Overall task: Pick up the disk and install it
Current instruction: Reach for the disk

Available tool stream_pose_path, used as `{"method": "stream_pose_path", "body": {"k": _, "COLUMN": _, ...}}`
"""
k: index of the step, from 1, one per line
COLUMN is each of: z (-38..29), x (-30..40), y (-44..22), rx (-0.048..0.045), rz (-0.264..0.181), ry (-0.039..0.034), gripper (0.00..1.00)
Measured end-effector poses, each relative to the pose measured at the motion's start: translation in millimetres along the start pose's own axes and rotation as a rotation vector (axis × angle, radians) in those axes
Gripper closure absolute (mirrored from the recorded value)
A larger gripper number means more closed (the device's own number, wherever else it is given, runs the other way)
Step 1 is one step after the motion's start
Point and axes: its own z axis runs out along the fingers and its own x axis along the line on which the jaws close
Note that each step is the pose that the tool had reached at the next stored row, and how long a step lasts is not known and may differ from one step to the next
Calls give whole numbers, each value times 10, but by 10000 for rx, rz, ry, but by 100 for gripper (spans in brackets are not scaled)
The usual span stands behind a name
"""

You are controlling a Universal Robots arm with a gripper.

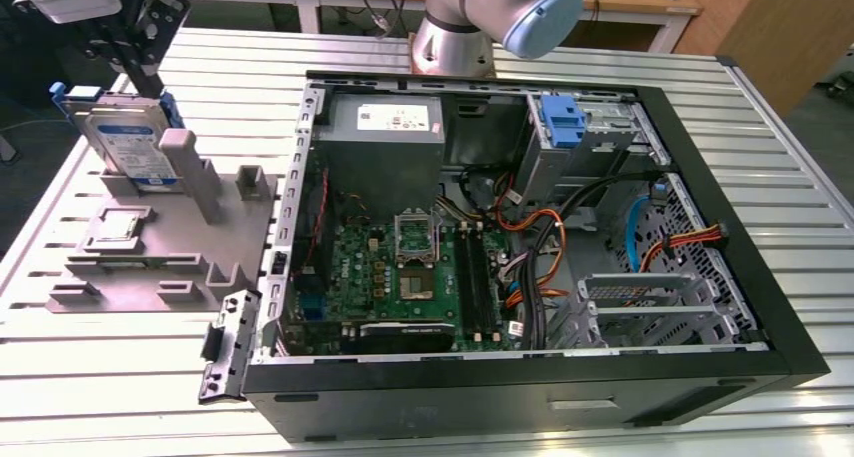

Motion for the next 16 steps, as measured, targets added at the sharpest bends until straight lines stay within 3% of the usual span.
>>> {"method": "stream_pose_path", "body": {"k": 4, "z": 1, "x": 57, "y": 13, "rx": 1, "rz": -1, "ry": 1, "gripper": 90}}
{"method": "stream_pose_path", "body": {"k": 8, "z": 4, "x": 159, "y": 56, "rx": 0, "rz": 1, "ry": 0, "gripper": 90}}
{"method": "stream_pose_path", "body": {"k": 10, "z": 7, "x": 226, "y": 79, "rx": -1, "rz": -1, "ry": 0, "gripper": 90}}
{"method": "stream_pose_path", "body": {"k": 14, "z": 26, "x": 454, "y": 173, "rx": 0, "rz": -1, "ry": 11, "gripper": 90}}
{"method": "stream_pose_path", "body": {"k": 16, "z": 31, "x": 509, "y": 186, "rx": -3, "rz": 1, "ry": 21, "gripper": 90}}
